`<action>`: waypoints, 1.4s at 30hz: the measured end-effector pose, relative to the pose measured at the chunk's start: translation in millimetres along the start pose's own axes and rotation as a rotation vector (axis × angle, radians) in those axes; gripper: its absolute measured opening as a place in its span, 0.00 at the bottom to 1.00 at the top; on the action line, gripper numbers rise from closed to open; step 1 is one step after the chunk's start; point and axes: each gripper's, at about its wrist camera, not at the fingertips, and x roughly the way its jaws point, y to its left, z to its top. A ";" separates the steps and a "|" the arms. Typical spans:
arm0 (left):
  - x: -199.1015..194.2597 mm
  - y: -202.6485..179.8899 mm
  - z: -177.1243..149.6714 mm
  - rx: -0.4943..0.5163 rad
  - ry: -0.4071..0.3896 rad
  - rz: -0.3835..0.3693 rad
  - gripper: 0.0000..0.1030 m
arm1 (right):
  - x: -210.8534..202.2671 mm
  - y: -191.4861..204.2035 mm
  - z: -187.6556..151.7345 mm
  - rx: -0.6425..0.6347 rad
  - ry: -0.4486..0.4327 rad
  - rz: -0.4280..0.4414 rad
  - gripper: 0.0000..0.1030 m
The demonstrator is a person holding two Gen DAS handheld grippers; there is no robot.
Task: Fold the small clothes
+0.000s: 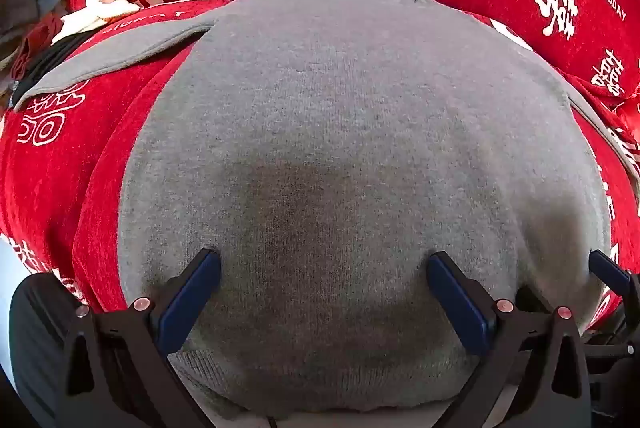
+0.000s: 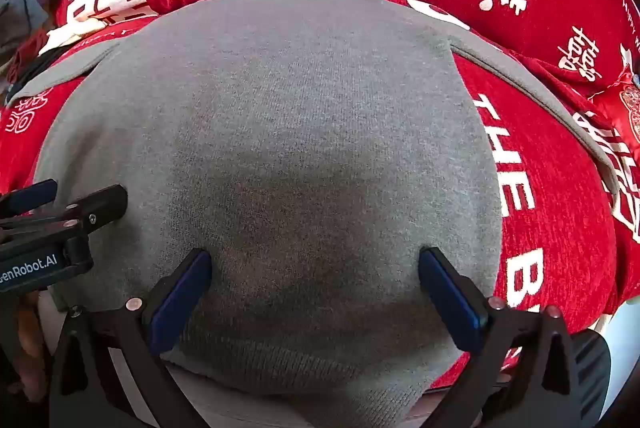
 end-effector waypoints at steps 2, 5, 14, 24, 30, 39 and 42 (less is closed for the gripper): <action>-0.3 -0.9 -0.3 0.003 0.006 -0.003 1.00 | -0.2 0.9 0.0 -0.005 0.002 -0.009 1.00; -0.5 0.6 2.1 0.000 0.012 0.005 1.00 | -0.6 1.4 0.2 -0.004 0.001 -0.006 1.00; -3.2 -6.2 8.6 0.002 0.018 0.010 1.00 | 0.7 2.8 0.8 -0.002 0.019 -0.008 1.00; 5.4 -2.5 7.4 0.010 0.042 0.000 1.00 | 9.6 6.0 5.3 -0.026 0.088 -0.017 1.00; 5.3 -3.8 4.6 0.024 0.032 0.000 1.00 | 11.6 6.8 8.4 -0.049 0.108 -0.015 1.00; -8.0 -12.9 13.9 0.136 -0.004 0.061 1.00 | 9.4 12.1 25.1 -0.142 0.140 -0.009 1.00; -17.5 -10.5 22.9 0.140 -0.014 0.055 1.00 | -1.3 12.7 37.0 -0.142 0.109 0.009 1.00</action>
